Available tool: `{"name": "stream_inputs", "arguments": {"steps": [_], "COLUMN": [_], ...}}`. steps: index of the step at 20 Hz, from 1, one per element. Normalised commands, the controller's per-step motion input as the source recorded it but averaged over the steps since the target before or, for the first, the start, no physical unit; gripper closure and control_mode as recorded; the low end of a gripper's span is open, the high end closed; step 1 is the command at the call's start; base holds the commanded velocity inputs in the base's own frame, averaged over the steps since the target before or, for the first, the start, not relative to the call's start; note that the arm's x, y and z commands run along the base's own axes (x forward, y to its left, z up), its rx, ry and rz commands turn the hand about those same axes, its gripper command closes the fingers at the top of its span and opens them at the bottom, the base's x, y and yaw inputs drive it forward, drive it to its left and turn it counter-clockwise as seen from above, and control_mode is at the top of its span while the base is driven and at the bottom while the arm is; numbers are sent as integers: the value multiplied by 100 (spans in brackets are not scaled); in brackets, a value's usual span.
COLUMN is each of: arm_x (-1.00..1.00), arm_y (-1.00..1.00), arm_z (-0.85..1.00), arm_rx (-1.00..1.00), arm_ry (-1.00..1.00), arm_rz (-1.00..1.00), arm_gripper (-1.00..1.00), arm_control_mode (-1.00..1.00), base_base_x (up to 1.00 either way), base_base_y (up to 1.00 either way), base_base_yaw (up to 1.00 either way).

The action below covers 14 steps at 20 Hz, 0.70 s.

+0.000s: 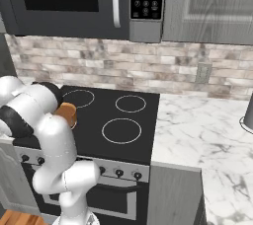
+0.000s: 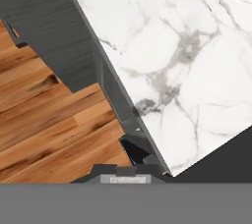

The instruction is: Pick up the sugar cube(s) and place them in the saucepan with hot chocolate.

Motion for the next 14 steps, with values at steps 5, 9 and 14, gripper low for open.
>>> {"name": "stream_inputs", "arguments": {"steps": [5, 9, 14], "arm_x": [-3, 0, 0], "arm_y": [-27, -66, -75], "arm_z": [47, 35, 35], "arm_rx": [4, 7, 9], "arm_ry": [-1, 0, 0], "arm_rz": [-1, -7, -12], "arm_gripper": [100, 100, 100], "arm_control_mode": [-100, -100, -100], "base_base_x": [0, 0, 0], "base_base_y": [0, 0, 0], "base_base_yaw": [0, 0, 0]}}
